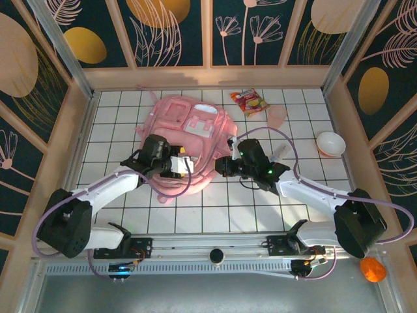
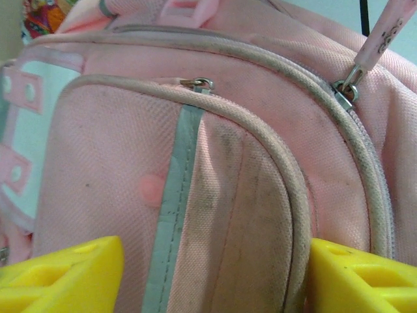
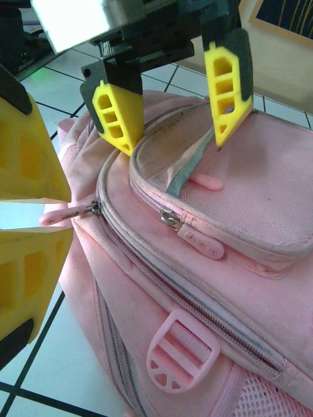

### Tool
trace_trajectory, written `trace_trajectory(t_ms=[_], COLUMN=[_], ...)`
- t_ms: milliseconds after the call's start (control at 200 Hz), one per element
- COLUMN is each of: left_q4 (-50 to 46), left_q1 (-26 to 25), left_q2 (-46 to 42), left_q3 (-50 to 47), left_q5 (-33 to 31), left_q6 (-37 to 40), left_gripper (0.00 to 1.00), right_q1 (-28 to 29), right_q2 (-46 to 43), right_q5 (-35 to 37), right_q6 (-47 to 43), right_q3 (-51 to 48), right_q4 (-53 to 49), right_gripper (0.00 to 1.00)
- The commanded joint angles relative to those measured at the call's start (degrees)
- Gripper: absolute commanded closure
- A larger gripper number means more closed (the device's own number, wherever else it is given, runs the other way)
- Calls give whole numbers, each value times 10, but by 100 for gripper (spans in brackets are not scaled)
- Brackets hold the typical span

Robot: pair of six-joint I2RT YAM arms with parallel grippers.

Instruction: Pack the student bag

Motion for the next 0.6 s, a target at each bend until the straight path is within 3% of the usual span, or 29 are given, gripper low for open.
trace_trajectory(t_ms=[0, 75, 145, 195, 490, 596], left_q4=[35, 18, -20, -34, -27, -28], left_q1=[0, 0, 0, 0, 0, 0], left_q2=[-1, -9, -20, -31, -42, -41], left_q3=[14, 30, 53, 61, 66, 68], left_q5=[5, 17, 42, 61, 75, 79], left_q6=[7, -22, -50, -65, -97, -98], left_gripper=[37, 54, 87, 100, 100, 100], right_q1=[10, 15, 23, 29, 56, 55], right_q2=[-19, -14, -4, 7, 96, 116], right_q5=[6, 14, 20, 22, 43, 57], right_q6=[-10, -18, -27, -31, -72, -94], right_q3=[-2, 6, 17, 27, 92, 101], right_q4=[-14, -32, -50, -59, -68, -64], right_gripper=[83, 82, 81, 80, 57, 54])
